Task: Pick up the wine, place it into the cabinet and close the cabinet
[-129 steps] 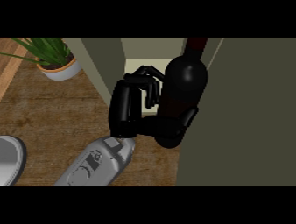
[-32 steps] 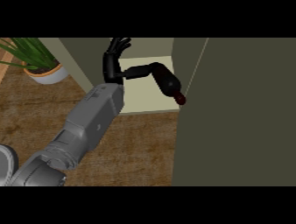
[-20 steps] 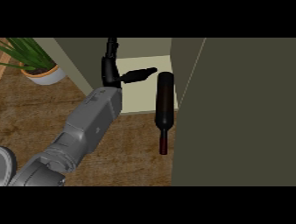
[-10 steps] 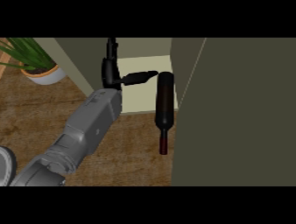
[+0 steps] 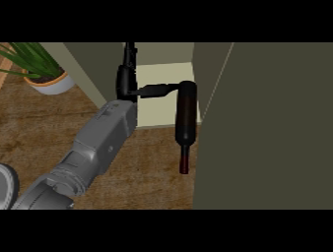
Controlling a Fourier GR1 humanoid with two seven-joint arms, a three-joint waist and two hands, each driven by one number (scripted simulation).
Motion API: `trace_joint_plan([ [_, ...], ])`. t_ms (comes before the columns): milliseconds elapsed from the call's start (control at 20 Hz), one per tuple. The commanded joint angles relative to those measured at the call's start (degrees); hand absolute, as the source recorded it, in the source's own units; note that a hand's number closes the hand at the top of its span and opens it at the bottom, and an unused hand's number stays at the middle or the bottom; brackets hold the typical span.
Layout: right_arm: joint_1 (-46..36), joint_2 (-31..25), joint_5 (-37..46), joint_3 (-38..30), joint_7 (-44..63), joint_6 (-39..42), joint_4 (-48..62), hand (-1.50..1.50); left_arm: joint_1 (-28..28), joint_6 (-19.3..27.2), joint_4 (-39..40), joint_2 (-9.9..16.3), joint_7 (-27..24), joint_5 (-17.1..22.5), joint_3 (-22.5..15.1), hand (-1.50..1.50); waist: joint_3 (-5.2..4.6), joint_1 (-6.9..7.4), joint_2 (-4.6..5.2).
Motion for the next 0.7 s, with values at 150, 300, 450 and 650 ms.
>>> trace_joint_plan([
  [150, 1.3, 1.0, -0.4, 2.0, -0.2, -0.4, -2.0, -1.50, 4.5, -3.7, -0.4, 0.1, -2.3, 2.2, 0.7, -1.50, -0.05, 0.94, -0.53],
  [300, 1.3, 1.0, -0.4, 2.1, 0.3, -1.2, -2.6, -1.50, 3.5, -3.9, -0.5, 0.1, -2.3, 3.1, 1.8, -1.50, -0.06, 0.91, -0.29],
  [450, -0.8, 0.9, -1.0, 2.9, 2.8, -1.3, -2.3, -1.50, 5.2, -5.4, -1.3, 0.1, -3.4, 6.3, 0.1, -1.50, -0.08, 0.00, -0.65],
  [650, -1.0, 1.0, 0.9, 2.1, 0.7, -1.8, 0.2, -1.50, 7.7, -8.3, -3.3, 0.1, -2.3, 8.3, -3.3, -1.50, -0.04, 1.24, -1.02],
])
